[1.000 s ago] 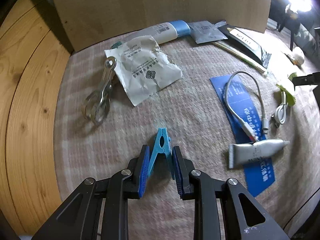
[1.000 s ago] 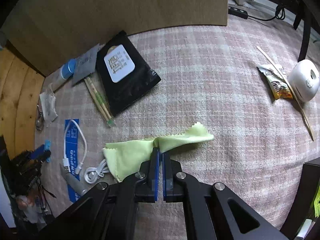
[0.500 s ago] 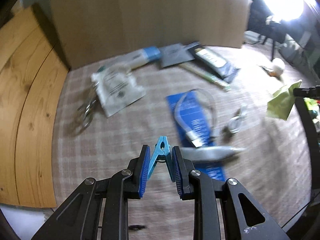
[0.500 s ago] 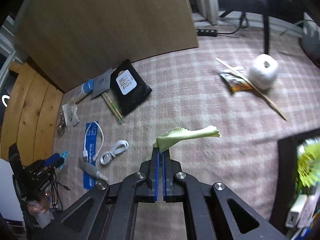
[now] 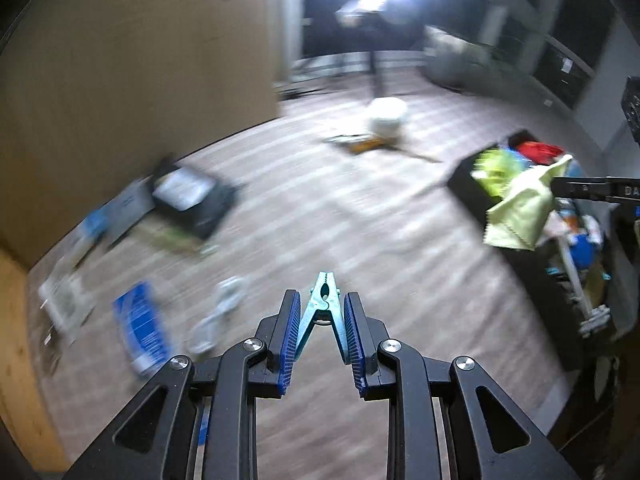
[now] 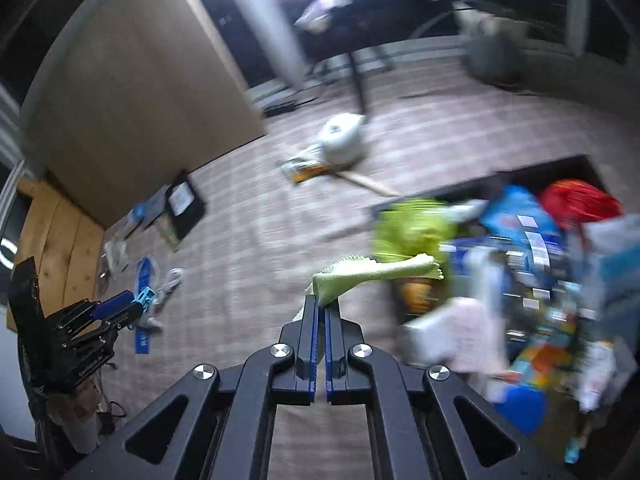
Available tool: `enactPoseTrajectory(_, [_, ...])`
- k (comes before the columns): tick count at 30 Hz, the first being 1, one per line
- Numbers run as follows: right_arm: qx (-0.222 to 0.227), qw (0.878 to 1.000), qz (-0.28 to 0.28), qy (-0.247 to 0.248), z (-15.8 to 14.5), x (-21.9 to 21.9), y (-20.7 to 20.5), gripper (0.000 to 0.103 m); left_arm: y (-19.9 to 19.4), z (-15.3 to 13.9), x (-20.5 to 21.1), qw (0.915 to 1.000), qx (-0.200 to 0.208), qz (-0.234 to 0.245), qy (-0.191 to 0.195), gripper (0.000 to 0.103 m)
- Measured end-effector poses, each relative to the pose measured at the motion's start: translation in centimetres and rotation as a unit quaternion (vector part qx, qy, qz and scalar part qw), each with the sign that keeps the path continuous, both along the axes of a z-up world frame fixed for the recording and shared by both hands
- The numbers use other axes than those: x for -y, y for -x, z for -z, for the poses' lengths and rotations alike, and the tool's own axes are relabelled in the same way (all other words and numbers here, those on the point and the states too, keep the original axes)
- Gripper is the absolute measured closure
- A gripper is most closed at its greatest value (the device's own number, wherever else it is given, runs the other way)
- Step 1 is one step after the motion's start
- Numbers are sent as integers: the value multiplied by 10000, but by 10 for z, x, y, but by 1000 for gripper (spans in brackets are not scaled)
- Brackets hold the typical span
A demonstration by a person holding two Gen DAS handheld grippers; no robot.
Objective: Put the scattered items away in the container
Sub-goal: 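Grasp the blue clothespin with the left tool and carry both items to the bin, then open both tools over the black bin, dropping cloth and clothespin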
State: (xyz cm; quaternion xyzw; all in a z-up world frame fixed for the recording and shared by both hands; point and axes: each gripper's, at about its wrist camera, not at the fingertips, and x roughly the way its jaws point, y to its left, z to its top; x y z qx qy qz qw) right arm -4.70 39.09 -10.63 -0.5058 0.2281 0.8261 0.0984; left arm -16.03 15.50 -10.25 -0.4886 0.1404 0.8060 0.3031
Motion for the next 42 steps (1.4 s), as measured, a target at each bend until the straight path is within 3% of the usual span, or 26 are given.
enactPoseTrajectory(8, [17,9971,708,-287,-9,-65,-48,101,-20,-7,-139,9962,77,837,-224,78])
enactPoseTrajectory(20, [103,9881,1438,-531,-7,-121,-84,101,-28,-11,-259,9885,37,1491,-232,78])
enactPoseTrajectory(27, [217,9867,1530,-507,1,-128,-89,100,-33,-5,-281,9857,32,1675,-191,78])
enactPoseTrajectory(29, [239,9878,1465,-479,1,-128,-87,97,-31,-4,-282,9846,175,1721,-232,67])
enactPoseTrajectory(30, [304,9875,1459,-509,1,-127,-86,93,-29,-5,-280,9846,217,1710,-273,55])
enactPoseTrajectory(31, [331,9872,1465,-528,0,-127,-86,80,-28,-6,-277,9852,198,1673,-324,50])
enactPoseTrajectory(33, [257,9867,1485,-602,-4,-124,-87,62,-24,-10,-270,9863,158,1602,-373,50])
enactPoseTrajectory(42, [113,9895,1133,-891,-18,-102,-65,61,-8,-22,-212,9936,23,1073,-339,50])
